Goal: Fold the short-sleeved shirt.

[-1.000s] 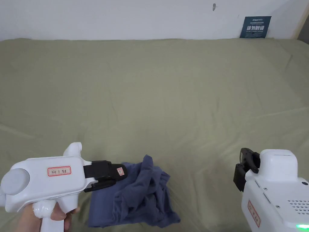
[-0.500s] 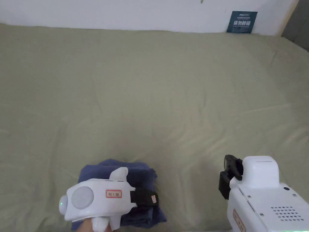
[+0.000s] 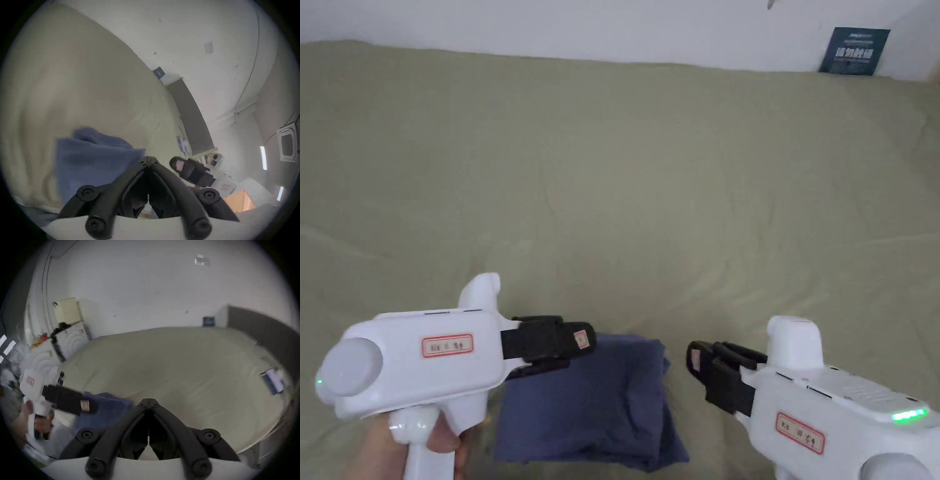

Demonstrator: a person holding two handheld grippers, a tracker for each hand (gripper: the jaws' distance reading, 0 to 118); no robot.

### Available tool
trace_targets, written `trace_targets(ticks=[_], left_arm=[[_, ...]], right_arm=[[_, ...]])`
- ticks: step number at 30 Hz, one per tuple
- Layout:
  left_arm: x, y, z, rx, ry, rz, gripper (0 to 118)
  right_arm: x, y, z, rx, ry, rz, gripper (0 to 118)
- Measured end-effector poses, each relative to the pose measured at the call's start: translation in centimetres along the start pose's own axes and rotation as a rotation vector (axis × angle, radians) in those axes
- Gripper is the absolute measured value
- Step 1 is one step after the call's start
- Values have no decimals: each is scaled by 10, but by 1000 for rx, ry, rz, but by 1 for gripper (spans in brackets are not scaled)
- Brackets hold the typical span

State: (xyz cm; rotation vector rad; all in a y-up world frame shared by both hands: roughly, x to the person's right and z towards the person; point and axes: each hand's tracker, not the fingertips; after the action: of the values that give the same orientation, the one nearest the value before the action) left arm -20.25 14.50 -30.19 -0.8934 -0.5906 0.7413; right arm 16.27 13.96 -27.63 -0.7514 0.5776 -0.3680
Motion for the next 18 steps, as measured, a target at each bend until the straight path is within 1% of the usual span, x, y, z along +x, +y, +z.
trace_targets(ticks=[1,2,5,6,8,9,10,11,12,14,15,16,17,18], left_arm=[[-7,3,13,33,41,-5,0],[-14,6,22,27,80,-9,0],[-38,7,39,12,258,-15,0],[-47,6,41,-10,279,-10,0],[-65,3,41,-41,282,20,0],[-71,1,39,-63,283,38,0],[-76,0,37,-66,270,47,0],[-80,-1,35,-82,249,55,0],[-84,0,32,-106,214,65,0],[-87,2,27,-105,184,72,1],[-89,3,23,-124,139,81,4],[-90,5,19,-131,112,86,18],[-92,6,16,-140,68,89,47],[-94,8,11,-162,28,94,87]], right_arm=[[3,-1,-14,-47,78,-60,0],[5,-2,-27,-89,135,-82,0],[14,-8,-69,-199,257,-165,0],[19,-10,-81,-226,300,-200,0],[33,-16,-104,-287,381,-269,0],[42,-19,-113,-314,388,-295,0],[52,-22,-121,-336,361,-305,0],[62,-25,-128,-373,356,-320,0],[76,-30,-134,-398,374,-349,0],[101,-36,-141,-419,514,-501,0],[108,-37,-141,-413,539,-545,0],[110,-38,-141,-409,540,-522,0],[111,-38,-141,-412,546,-505,0],[111,-38,-141,-413,547,-502,0]])
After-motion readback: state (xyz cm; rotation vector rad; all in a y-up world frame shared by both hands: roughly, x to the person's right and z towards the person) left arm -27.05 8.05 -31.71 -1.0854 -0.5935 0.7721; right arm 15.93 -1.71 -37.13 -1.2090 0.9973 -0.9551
